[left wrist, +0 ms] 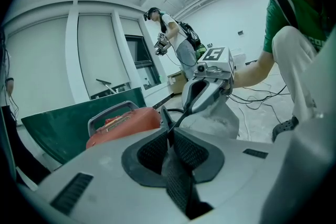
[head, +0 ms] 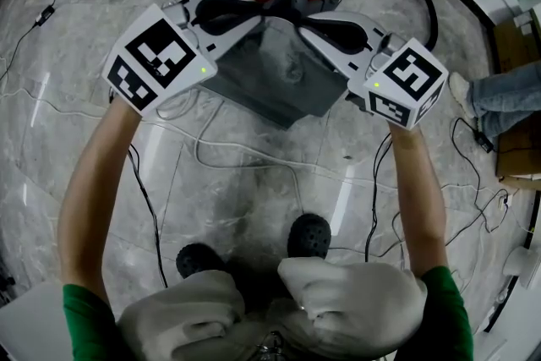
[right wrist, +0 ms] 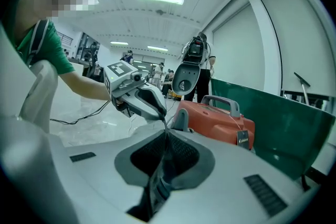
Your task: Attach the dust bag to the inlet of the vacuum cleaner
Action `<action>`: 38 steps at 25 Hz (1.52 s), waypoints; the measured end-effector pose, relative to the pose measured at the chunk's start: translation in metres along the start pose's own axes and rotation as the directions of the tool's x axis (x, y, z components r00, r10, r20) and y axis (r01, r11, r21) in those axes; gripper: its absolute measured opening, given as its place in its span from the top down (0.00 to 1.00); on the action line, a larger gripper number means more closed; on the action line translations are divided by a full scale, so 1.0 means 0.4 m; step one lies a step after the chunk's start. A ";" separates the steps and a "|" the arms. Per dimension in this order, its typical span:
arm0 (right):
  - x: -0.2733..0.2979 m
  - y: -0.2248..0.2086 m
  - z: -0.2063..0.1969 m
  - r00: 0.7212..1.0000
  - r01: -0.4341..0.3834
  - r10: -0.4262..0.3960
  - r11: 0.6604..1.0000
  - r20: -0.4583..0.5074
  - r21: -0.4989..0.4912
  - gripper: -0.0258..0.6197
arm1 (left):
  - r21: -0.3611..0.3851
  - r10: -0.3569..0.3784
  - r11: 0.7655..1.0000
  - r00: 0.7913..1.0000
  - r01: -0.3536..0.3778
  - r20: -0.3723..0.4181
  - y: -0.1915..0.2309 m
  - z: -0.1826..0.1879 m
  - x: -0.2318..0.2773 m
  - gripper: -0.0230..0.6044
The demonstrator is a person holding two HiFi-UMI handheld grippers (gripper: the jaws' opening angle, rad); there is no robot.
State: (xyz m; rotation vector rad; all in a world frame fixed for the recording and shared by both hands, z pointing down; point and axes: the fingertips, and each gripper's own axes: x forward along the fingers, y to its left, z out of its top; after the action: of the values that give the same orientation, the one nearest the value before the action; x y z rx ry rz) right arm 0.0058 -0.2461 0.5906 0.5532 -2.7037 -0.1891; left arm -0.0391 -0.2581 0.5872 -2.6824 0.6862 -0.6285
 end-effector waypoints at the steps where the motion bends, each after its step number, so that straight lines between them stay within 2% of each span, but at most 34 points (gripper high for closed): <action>1: -0.003 0.001 0.005 1.000 0.007 -0.007 1.000 0.003 -0.006 0.93 | 0.002 0.001 1.000 1.000 -0.001 0.000 -0.001 0.001 -0.002 0.92; 5: -0.022 0.000 0.028 0.998 0.059 -0.058 0.997 0.018 -0.049 0.93 | 0.010 0.041 0.999 0.999 -0.041 0.027 0.012 0.017 -0.024 0.92; 9: -0.045 -0.001 0.058 0.994 0.095 -0.092 0.994 0.057 -0.046 0.93 | -0.007 0.077 0.997 0.996 -0.077 0.054 0.035 0.039 -0.052 0.94; 13: -0.061 -0.006 0.099 0.987 0.130 -0.126 0.991 0.099 -0.039 0.93 | 0.029 0.096 0.995 0.994 -0.098 0.050 0.028 0.047 -0.062 0.96; 16: -0.066 -0.007 0.127 0.985 0.129 -0.125 0.991 0.122 -0.030 0.93 | 0.044 0.096 0.994 0.993 -0.099 0.063 0.018 0.069 -0.066 0.96; 20: -0.044 -0.015 0.128 0.989 0.114 -0.110 0.993 0.101 -0.029 0.94 | 0.053 0.116 0.991 0.990 -0.121 0.086 0.033 0.088 -0.063 0.96; 24: -0.049 -0.039 0.134 0.992 0.111 -0.111 0.994 0.053 -0.004 0.95 | -0.033 0.101 0.995 0.990 -0.098 0.097 0.060 0.082 -0.062 0.96; 29: -0.072 -0.072 0.187 0.994 0.107 -0.106 0.990 -0.011 0.093 0.95 | -0.126 0.078 0.989 0.996 -0.071 0.050 0.087 0.114 -0.083 0.96; 33: -0.106 -0.053 0.253 0.990 0.094 -0.083 0.991 -0.111 0.099 0.95 | -0.212 0.085 0.974 0.996 -0.080 0.014 0.130 0.195 -0.143 0.96; 38: -0.216 -0.065 0.418 0.984 0.145 -0.123 0.974 -0.130 0.172 0.95 | -0.301 0.117 0.946 0.993 -0.119 -0.023 0.185 0.355 -0.258 0.96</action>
State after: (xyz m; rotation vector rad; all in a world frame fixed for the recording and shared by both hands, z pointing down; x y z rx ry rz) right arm 0.0243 -0.2258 0.4028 0.7767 -2.5843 0.0547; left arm -0.0805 -0.2424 0.4018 -2.8859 1.0104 -0.5361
